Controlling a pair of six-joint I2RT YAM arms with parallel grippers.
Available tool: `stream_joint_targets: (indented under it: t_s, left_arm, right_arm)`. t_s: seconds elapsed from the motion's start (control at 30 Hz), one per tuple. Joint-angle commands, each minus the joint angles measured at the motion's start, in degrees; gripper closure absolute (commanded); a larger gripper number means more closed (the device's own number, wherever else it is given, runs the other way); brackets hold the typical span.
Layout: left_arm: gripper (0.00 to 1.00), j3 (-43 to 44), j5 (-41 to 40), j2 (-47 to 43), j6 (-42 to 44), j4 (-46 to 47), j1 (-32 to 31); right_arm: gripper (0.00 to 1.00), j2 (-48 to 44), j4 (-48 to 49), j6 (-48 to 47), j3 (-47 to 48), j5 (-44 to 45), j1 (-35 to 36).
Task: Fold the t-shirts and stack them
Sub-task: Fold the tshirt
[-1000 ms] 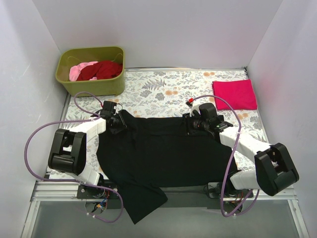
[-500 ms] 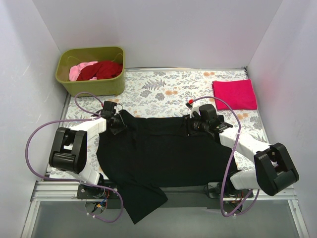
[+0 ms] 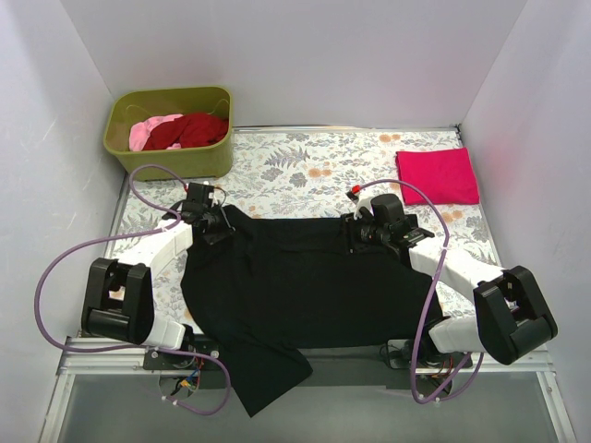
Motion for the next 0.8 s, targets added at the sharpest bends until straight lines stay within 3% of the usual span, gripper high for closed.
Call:
stream_joint_targets:
  t_s: [0.0,0.47,0.67,0.77]
  left_arm:
    - [1.0,1.95,-1.4,-2.8,-0.04,-1.95,-0.27]
    - [0.84,-1.56,4.41,0.54,-3.99,2.26,-0.71]
    - [0.82,-1.3,4.67,1.33,-4.26,2.53,-1.41]
    - [0.88,-1.47,4.15,1.68,-4.35,2.44,-1.5]
  right_arm:
    - [0.61,-0.21,2.4,-0.09,-0.09,-0.71,0.34]
    - [0.61,-0.65,2.31,0.09,-0.97,-0.53,0.34]
    - [0.61,-0.29,2.4,0.18,-0.53,-0.97,0.34]
    - [0.61,-0.29,2.4,0.0,-0.53,-0.97,0.43]
